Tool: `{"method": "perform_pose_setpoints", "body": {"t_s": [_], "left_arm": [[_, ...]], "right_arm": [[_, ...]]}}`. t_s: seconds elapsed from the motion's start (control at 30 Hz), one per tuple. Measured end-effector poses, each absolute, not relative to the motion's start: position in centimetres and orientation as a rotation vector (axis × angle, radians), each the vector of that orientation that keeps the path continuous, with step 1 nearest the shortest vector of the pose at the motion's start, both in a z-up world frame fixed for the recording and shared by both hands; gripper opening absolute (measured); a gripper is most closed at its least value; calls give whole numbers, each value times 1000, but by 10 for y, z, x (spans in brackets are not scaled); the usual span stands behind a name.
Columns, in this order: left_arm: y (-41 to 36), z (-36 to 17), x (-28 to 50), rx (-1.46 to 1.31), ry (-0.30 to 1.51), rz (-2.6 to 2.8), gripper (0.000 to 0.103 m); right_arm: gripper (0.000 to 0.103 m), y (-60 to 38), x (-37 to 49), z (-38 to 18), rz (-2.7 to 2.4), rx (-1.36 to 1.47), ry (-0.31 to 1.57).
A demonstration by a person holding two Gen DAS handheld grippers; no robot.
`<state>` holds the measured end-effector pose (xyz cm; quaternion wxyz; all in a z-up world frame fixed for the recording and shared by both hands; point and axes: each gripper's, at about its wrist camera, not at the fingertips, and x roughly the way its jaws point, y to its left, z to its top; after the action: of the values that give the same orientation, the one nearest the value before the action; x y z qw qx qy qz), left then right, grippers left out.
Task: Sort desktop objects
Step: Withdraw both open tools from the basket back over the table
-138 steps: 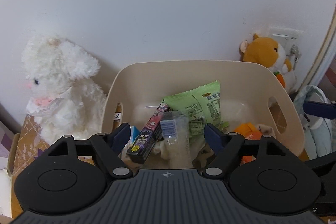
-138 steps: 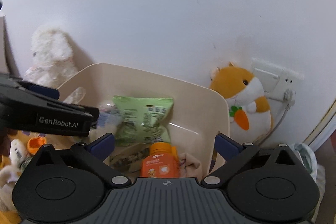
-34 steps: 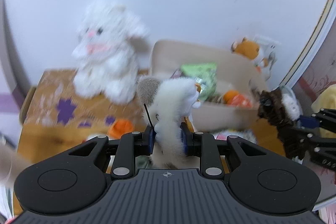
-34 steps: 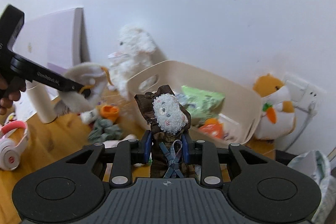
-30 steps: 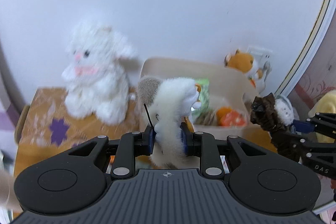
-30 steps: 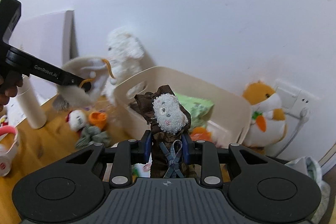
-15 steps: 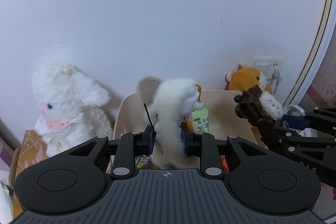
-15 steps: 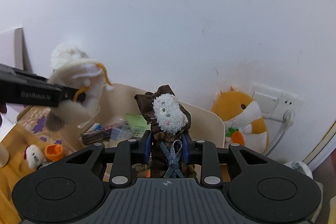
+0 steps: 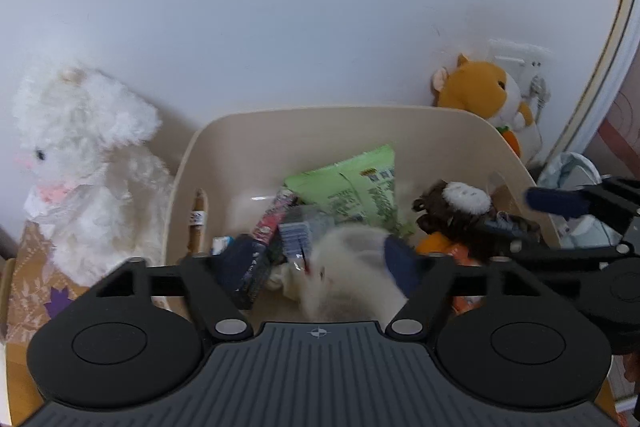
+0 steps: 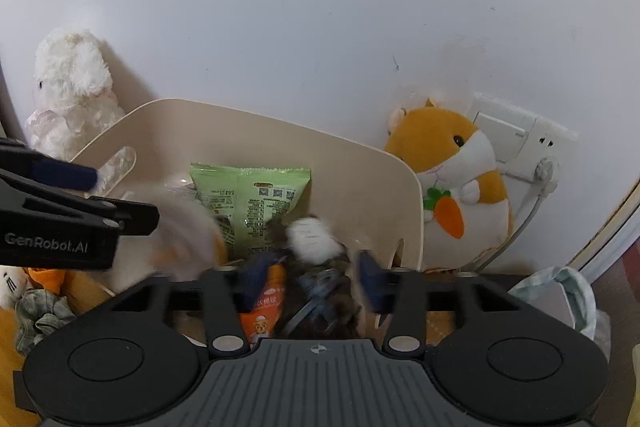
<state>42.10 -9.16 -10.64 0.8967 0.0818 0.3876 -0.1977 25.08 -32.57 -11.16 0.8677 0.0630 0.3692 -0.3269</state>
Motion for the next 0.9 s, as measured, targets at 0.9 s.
{"method": "perform_pose_setpoints", "body": {"t_s": [0.9], "left_arm": [[52,-129,352,13,945,-242,81]], "right_arm": [[103,-214,197,-143,-441,-81,911]]}}
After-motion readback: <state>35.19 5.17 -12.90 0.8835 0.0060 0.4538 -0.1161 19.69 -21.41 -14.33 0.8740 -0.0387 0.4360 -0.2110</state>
